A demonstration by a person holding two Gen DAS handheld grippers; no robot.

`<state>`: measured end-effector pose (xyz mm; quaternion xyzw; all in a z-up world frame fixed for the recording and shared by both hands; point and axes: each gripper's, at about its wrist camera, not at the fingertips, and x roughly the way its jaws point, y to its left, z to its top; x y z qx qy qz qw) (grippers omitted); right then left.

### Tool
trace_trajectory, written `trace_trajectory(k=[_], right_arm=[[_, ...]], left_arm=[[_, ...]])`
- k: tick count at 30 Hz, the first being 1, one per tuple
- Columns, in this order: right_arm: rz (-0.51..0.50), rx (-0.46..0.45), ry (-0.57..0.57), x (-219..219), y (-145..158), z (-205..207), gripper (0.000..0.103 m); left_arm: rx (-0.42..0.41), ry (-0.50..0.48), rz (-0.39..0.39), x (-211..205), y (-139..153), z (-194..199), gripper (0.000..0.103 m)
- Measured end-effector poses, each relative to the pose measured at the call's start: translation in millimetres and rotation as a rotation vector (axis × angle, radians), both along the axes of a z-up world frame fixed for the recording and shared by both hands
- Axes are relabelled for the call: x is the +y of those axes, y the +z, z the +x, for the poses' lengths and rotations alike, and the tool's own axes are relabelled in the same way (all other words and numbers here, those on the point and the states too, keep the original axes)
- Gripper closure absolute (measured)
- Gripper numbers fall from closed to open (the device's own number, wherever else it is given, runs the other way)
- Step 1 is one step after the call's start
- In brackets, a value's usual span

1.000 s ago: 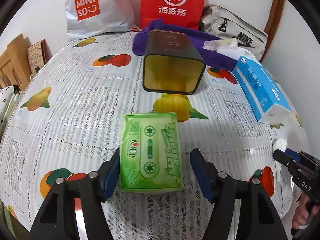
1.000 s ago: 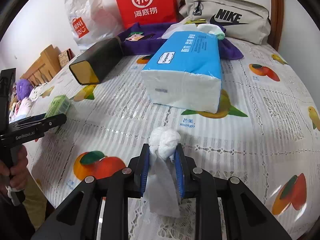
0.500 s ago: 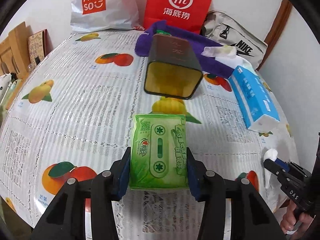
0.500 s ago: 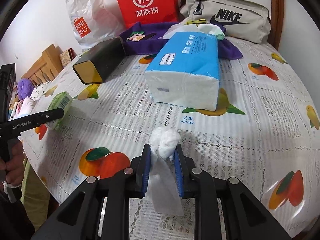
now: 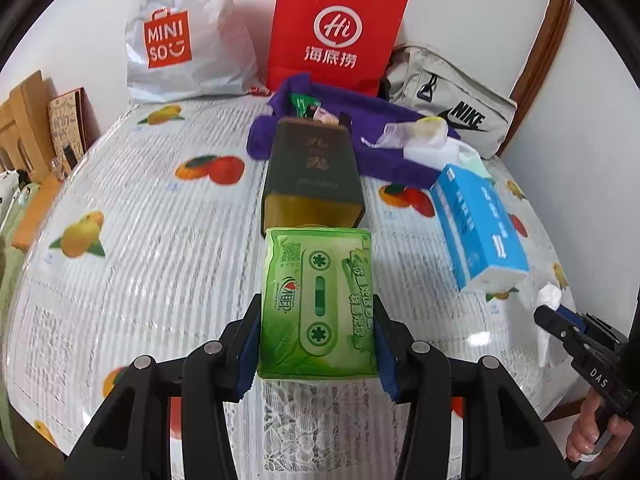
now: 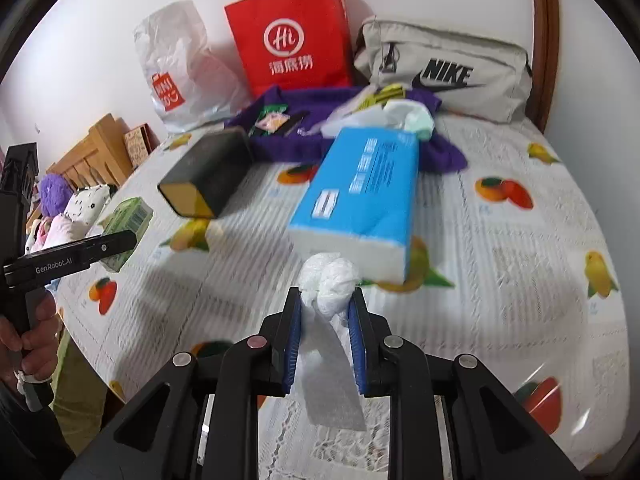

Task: Organize soft objects
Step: 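Carry the green tissue pack with the left tool while the right tool carries the white tissue to the towel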

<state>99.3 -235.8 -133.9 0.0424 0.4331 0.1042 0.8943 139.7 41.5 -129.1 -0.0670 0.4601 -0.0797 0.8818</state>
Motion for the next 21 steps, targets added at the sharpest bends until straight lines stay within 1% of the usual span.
trace_trajectory(k=[4, 10, 21], right_arm=[[0.001, -0.024, -0.007, -5, 15, 10, 0.08], [0.008, -0.04, -0.01, -8, 28, 31, 0.08], [0.01, -0.059, 0.011, -10, 50, 88, 0.08]], left_arm=[[-0.012, 0.005, 0.001, 1, 13, 10, 0.057], [-0.029, 0.016, -0.003, 3, 29, 32, 0.056], [-0.054, 0.018, 0.003, 1, 51, 82, 0.056]])
